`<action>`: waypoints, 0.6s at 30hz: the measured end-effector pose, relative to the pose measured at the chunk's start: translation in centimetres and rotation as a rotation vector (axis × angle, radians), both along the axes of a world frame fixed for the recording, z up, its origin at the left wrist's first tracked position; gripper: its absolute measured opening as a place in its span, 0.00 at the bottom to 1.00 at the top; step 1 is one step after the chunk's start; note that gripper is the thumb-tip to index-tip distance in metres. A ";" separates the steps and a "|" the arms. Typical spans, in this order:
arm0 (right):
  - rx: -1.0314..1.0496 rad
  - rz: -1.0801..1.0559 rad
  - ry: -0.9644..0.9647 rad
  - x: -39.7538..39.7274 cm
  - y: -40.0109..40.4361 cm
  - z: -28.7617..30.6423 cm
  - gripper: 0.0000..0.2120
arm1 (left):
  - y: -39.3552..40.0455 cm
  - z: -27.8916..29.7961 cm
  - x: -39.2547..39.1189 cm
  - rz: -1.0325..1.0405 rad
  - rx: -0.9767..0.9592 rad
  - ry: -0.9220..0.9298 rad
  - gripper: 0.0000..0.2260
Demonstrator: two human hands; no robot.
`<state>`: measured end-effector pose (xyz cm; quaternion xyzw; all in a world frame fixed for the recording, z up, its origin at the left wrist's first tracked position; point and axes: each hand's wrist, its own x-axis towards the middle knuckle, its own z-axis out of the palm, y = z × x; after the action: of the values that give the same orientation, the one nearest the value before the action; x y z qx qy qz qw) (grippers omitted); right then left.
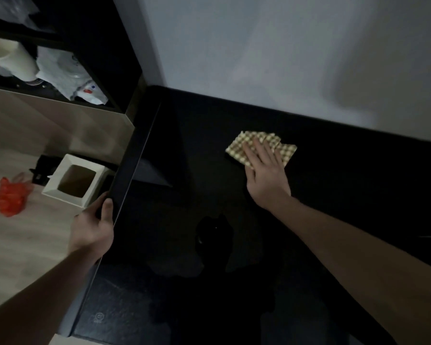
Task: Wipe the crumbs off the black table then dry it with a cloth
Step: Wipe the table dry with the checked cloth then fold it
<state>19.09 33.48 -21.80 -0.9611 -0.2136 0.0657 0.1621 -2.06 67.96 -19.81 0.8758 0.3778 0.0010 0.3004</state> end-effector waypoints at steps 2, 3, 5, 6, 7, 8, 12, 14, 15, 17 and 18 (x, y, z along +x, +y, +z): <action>0.033 0.049 0.018 -3.0 -0.8 0.1 0.28 | -0.1 0.0 -0.1 -0.008 0.033 0.013 0.21; 0.037 0.079 0.033 -4.7 -1.3 0.1 0.28 | -0.4 0.1 -0.1 -0.011 0.064 0.036 0.21; 0.028 0.137 0.078 -8.3 -2.6 0.3 0.28 | -0.8 0.2 0.0 -0.007 0.147 0.065 0.20; 0.025 0.161 0.099 -10.3 -3.3 0.5 0.28 | -1.0 0.1 0.0 -0.008 0.186 0.063 0.20; 0.022 0.185 0.117 -12.3 -4.1 0.6 0.28 | -1.1 -0.1 -0.1 -0.013 0.218 0.058 0.19; 0.021 0.207 0.138 -14.4 -4.9 0.8 0.29 | -1.1 -0.5 -0.2 -0.024 0.243 0.041 0.20; 0.032 0.325 0.165 -23.5 -8.4 1.5 0.27 | -2.1 -1.7 0.0 0.010 0.292 0.095 0.19; -0.015 0.410 0.179 -27.7 -10.1 1.5 0.29 | -4.5 -1.0 0.1 0.022 0.258 0.119 0.23; -0.051 0.443 0.182 -29.1 -10.8 1.5 0.30 | -5.8 -0.6 0.0 0.051 0.236 0.124 0.26; -0.123 0.453 0.188 -30.2 -11.3 1.8 0.32 | -7.5 -0.6 -0.6 0.065 0.241 0.123 0.30; -0.135 0.443 0.195 -30.0 -11.2 2.0 0.33 | -7.9 -0.7 -0.8 0.068 0.248 0.116 0.31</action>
<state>-10.91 22.25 -19.81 -0.8885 -0.3978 0.2059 0.0991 -2.82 60.04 -20.49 0.8914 0.4211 0.0073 0.1672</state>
